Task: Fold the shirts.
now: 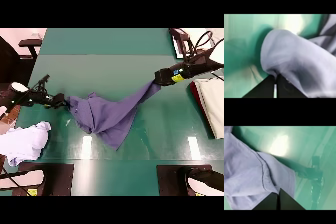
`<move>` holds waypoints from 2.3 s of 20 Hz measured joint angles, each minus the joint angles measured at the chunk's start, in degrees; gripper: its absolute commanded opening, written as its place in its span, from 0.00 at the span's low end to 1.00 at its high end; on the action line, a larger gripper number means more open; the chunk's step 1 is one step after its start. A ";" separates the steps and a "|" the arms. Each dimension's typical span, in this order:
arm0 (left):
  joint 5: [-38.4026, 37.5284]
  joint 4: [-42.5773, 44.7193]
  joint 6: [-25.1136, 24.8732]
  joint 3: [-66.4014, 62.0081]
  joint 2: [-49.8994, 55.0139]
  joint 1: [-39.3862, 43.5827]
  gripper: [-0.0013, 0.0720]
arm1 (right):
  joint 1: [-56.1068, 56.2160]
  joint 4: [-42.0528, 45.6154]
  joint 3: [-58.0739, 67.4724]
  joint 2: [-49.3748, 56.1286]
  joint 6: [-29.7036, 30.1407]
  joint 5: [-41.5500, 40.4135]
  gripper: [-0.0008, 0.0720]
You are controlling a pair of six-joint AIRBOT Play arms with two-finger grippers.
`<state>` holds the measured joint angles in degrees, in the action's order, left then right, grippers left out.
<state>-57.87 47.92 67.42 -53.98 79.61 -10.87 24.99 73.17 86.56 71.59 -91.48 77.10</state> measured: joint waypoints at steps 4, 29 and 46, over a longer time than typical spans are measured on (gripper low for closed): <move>0.55 -0.02 0.04 -9.97 -8.57 0.04 0.05 | -2.97 0.37 9.01 0.00 0.00 1.57 0.03; -11.54 5.16 6.67 -52.50 -24.85 0.15 0.05 | -23.02 -3.21 27.93 -5.33 3.52 3.93 0.03; -1.11 5.66 3.80 -28.61 6.60 2.80 0.76 | -21.53 -9.29 27.65 28.22 6.25 2.05 0.61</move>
<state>-58.98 53.58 71.22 -82.59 86.21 -8.08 3.46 63.88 114.21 99.81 -85.23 79.15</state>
